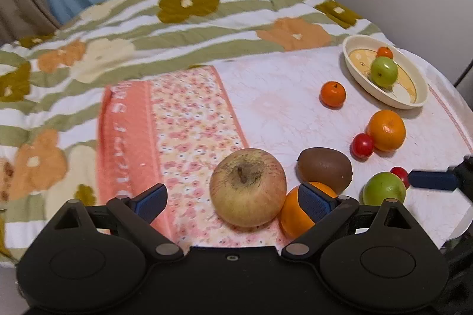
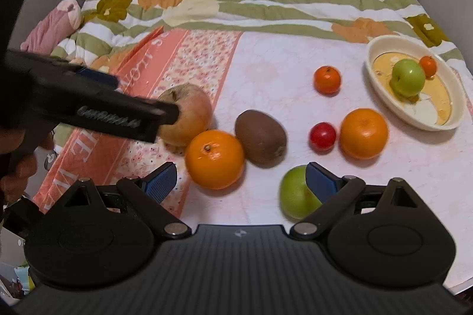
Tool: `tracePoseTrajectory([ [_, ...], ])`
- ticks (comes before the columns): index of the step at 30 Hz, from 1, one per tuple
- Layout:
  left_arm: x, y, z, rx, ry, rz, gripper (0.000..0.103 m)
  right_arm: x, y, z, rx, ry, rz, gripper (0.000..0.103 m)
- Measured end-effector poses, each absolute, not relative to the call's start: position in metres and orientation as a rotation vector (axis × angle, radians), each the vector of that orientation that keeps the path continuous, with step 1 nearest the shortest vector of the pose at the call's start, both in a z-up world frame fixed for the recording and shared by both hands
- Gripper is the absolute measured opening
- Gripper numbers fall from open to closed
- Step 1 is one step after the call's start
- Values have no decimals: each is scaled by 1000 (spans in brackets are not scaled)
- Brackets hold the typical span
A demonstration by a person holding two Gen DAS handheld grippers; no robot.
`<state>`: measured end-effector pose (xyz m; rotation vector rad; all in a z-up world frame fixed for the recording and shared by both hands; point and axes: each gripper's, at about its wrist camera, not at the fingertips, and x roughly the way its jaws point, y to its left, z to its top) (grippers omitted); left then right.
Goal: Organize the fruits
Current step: 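Move both tools back toward the remaining fruits on the cloth, then grasp the large apple with the left tool while the right tool grasps the orange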
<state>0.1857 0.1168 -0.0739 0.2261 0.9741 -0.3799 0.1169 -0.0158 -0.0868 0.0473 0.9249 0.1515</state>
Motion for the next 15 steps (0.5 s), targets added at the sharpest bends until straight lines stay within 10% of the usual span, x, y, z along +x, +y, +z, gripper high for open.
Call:
tracePoseTrajectory([
  [15, 222, 115, -110, 131, 1096, -473, 81, 139, 10, -112, 74, 966, 134, 103],
])
